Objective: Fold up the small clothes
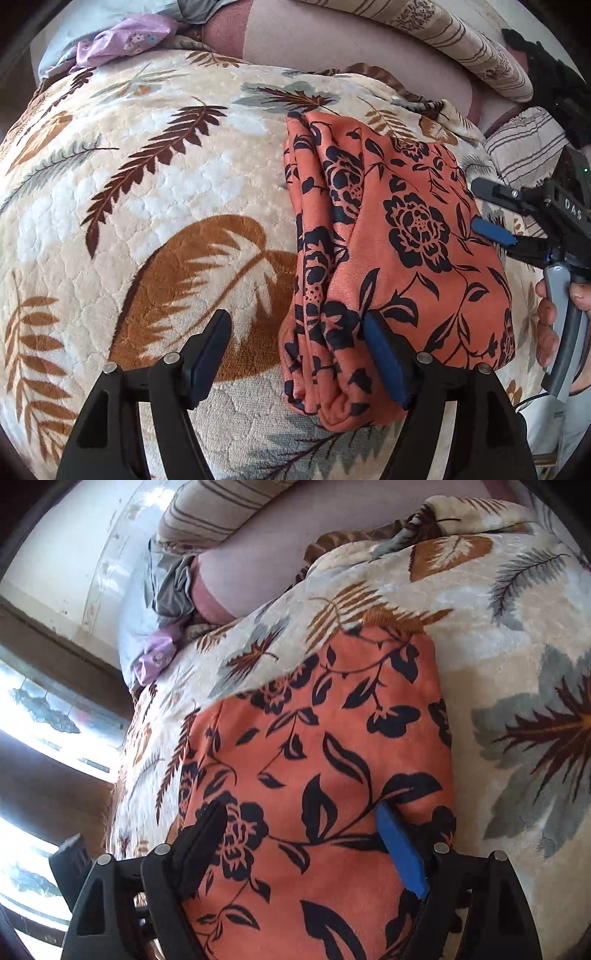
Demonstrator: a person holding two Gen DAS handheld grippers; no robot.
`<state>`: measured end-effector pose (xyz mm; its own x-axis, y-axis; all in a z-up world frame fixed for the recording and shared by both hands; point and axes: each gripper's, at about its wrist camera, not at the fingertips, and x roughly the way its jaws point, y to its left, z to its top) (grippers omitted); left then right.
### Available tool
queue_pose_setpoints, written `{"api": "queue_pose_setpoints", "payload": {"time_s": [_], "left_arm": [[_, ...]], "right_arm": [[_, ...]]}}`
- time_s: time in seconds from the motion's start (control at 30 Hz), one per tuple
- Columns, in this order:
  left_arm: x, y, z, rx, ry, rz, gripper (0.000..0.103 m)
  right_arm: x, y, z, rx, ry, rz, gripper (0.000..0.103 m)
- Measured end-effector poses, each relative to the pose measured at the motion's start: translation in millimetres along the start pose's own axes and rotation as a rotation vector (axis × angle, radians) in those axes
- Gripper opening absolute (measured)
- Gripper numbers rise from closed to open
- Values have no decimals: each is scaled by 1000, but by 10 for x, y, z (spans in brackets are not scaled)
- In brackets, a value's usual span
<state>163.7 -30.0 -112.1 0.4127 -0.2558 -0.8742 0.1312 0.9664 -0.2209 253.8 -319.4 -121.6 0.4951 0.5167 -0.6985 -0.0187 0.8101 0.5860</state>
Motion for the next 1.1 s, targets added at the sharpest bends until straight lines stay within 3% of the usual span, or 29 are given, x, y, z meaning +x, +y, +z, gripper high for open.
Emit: {"api": "queue_pose_setpoints", "payload": {"time_s": [0.1, 0.17, 0.23, 0.3, 0.37, 0.43, 0.5, 0.57, 0.63, 0.73, 0.83, 0.97, 1.1], "left_arm": [[-194, -37, -55, 14, -79, -11, 77], [-36, -45, -128, 41, -37, 9, 77], [158, 23, -209, -1, 6, -3, 79], [90, 62, -235, -30, -18, -17, 79], [33, 74, -233, -30, -39, -23, 79], [105, 83, -233, -22, -30, -17, 80], [159, 76, -241, -19, -36, -12, 85], [114, 54, -234, -9, -37, 7, 85], [-39, 42, -237, -7, -61, 12, 85], [-268, 14, -277, 8, -105, 46, 85], [-456, -12, -368, 23, -147, 56, 85], [-588, 38, -513, -16, -152, 60, 85], [-621, 128, -653, -93, -132, 61, 85]], "right_arm": [[-79, 152, 178, -63, -62, 46, 87], [77, 12, 338, -22, -47, -27, 92], [344, -330, 468, 118, 53, -61, 94], [252, -380, 544, 192, 9, 5, 94], [99, -288, 585, 155, -37, 69, 94], [132, -361, 627, 169, -41, 45, 94], [319, -577, 623, 256, 31, 7, 94], [221, -545, 619, 272, -16, 22, 94], [45, -347, 600, 208, -46, 6, 94], [-305, -12, 372, 120, -106, 0, 94], [-588, 244, -78, 63, -106, 8, 94], [-743, 384, -770, 7, -57, -23, 94], [-569, 304, -1236, -48, 33, -99, 94]]}}
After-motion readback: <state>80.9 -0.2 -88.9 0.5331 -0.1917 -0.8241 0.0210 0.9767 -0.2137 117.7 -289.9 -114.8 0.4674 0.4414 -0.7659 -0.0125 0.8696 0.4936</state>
